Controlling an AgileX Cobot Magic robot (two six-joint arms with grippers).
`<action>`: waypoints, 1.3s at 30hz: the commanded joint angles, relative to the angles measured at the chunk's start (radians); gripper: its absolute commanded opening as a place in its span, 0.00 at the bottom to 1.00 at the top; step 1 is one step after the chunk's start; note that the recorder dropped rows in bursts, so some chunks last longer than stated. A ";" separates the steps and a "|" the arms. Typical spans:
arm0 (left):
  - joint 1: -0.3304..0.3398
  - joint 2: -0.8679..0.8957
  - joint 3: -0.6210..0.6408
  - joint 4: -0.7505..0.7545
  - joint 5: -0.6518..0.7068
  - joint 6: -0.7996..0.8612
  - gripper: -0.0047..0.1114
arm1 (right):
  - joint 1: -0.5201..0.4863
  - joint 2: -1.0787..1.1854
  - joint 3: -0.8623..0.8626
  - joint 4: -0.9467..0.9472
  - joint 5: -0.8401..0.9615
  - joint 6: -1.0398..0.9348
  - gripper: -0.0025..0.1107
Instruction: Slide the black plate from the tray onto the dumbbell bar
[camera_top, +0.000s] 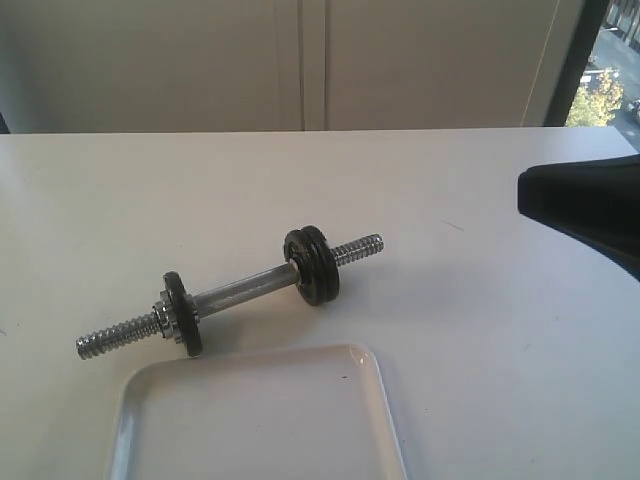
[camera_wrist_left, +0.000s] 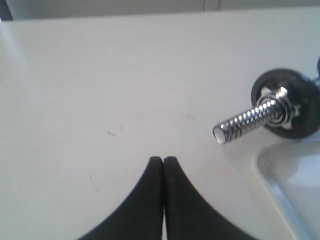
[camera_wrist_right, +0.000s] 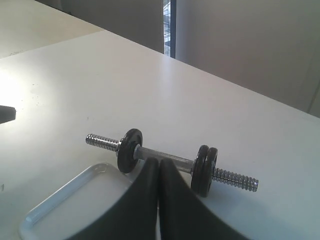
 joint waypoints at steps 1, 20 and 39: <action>0.001 -0.004 0.003 0.004 0.045 0.011 0.04 | 0.001 0.000 0.005 0.007 0.003 -0.006 0.02; 0.001 -0.004 0.003 0.004 0.044 -0.068 0.04 | 0.001 0.000 0.005 0.007 0.002 -0.006 0.02; 0.001 -0.004 0.003 0.004 0.044 -0.068 0.04 | 0.253 -0.167 0.005 0.003 -0.065 -0.006 0.02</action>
